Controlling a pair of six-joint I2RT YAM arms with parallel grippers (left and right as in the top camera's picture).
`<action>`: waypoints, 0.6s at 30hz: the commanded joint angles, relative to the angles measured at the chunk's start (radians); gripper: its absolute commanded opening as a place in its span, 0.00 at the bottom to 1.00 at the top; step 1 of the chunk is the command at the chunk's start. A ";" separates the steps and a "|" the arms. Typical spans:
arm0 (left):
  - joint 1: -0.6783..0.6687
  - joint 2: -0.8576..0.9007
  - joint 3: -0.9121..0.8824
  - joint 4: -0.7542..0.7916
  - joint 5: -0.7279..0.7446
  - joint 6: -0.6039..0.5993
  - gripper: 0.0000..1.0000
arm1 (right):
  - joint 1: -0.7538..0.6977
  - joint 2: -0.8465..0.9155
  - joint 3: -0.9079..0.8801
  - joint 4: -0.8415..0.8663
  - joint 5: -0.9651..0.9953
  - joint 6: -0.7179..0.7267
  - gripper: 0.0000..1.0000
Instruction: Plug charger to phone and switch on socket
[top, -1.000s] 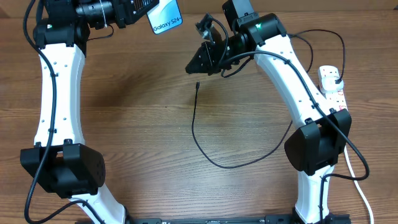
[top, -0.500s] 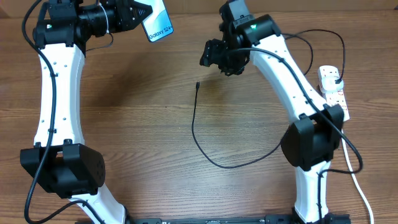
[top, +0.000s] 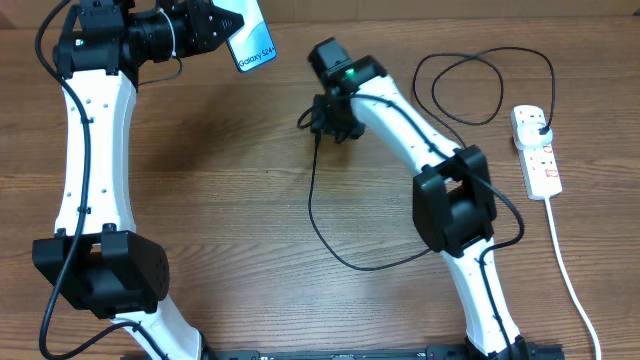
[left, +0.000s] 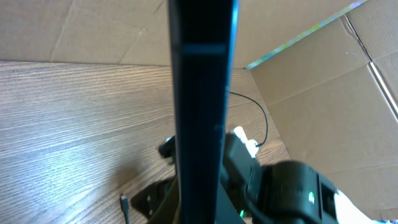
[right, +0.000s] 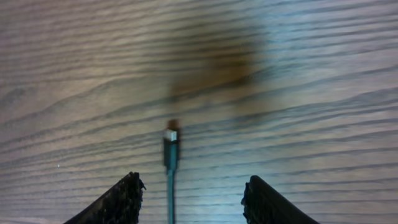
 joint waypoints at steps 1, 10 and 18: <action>0.000 -0.011 0.017 0.008 0.016 0.018 0.04 | 0.049 0.024 0.023 0.013 0.134 0.013 0.53; 0.000 -0.011 0.017 -0.011 0.016 0.019 0.04 | 0.074 0.059 0.013 0.027 0.191 0.042 0.48; 0.000 -0.011 0.017 -0.014 0.016 0.018 0.04 | 0.075 0.112 0.013 0.041 0.198 0.041 0.41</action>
